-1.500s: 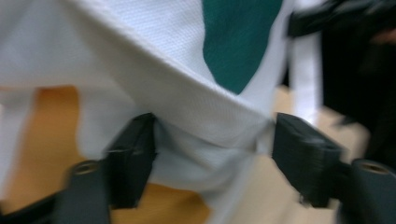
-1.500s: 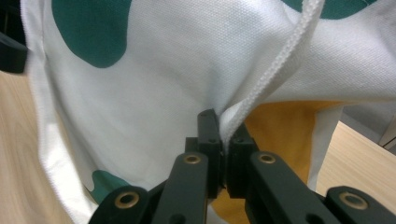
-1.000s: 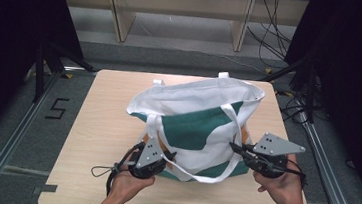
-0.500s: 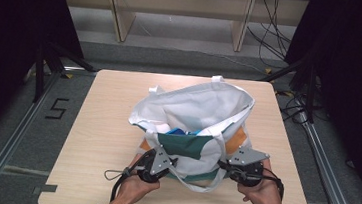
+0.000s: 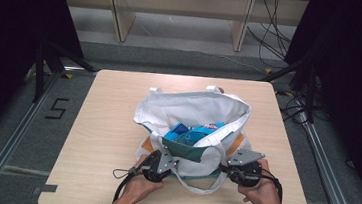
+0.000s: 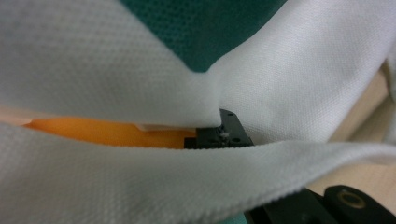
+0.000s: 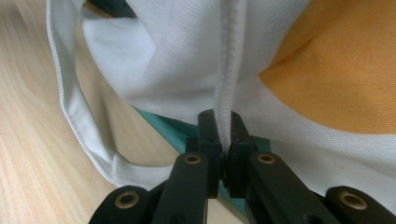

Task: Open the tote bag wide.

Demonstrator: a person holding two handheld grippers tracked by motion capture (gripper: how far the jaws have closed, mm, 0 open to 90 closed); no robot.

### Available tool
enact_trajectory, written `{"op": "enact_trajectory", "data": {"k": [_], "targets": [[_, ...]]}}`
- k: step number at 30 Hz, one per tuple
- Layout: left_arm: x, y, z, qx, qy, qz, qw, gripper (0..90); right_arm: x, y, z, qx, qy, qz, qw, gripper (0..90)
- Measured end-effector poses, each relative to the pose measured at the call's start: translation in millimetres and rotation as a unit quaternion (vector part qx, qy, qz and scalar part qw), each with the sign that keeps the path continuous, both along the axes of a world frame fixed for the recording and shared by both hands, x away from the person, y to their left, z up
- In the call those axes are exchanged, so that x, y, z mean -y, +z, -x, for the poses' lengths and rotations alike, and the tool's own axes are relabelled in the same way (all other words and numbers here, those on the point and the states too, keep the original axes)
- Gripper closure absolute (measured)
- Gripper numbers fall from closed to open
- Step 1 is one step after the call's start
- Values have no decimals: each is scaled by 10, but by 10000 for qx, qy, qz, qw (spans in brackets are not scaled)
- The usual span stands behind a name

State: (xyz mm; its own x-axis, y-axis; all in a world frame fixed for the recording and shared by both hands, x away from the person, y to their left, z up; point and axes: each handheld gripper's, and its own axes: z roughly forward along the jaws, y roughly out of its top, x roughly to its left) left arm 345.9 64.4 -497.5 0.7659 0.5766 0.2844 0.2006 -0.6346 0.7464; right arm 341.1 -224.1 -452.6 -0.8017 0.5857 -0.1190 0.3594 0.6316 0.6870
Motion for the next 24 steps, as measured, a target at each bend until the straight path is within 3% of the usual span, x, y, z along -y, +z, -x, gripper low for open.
{"op": "enact_trajectory", "data": {"k": [3,5,7,8,11,13,14,15,16,19,20,21,24], "targets": [[-5,14,23,-24,-17,-7,10000,883,31,140,26,65,4,-272,9996,850],[-2,8,30,14,-9,-14,10000,883,96,308,56,188,-115,-557,9982,761],[1,8,38,29,-3,-25,10000,883,172,485,87,110,-203,-901,9957,661],[2,9,40,34,-6,-31,10000,883,211,572,106,280,-223,-1016,9942,640],[3,9,44,41,8,-39,10000,883,297,804,199,429,-176,-1182,9919,571],[9,10,52,69,13,-52,10000,883,351,937,240,562,-208,-1403,9883,546],[11,12,54,68,5,-74,9999,882,375,1004,268,516,-322,-1522,9865,539],[11,10,53,82,13,-62,9999,882,399,1050,254,763,-393,-1590,9835,527],[9,9,52,83,4,-56,9999,882,410,1095,253,742,-511,-1682,9816,516],[11,16,58,71,4,-71,9999,881,454,1212,143,852,-795,-1895,9749,469],[12,15,56,67,6,-66,10000,880,455,1249,117,770,-953,-1954,9730,450],[12,13,53,69,9,-53,10000,880,462,1277,64,917,-1017,-2025,9697,442],[13,17,58,76,1,-75,9999,879,449,1388,-23,876,-1160,-2281,9627,425]]}}
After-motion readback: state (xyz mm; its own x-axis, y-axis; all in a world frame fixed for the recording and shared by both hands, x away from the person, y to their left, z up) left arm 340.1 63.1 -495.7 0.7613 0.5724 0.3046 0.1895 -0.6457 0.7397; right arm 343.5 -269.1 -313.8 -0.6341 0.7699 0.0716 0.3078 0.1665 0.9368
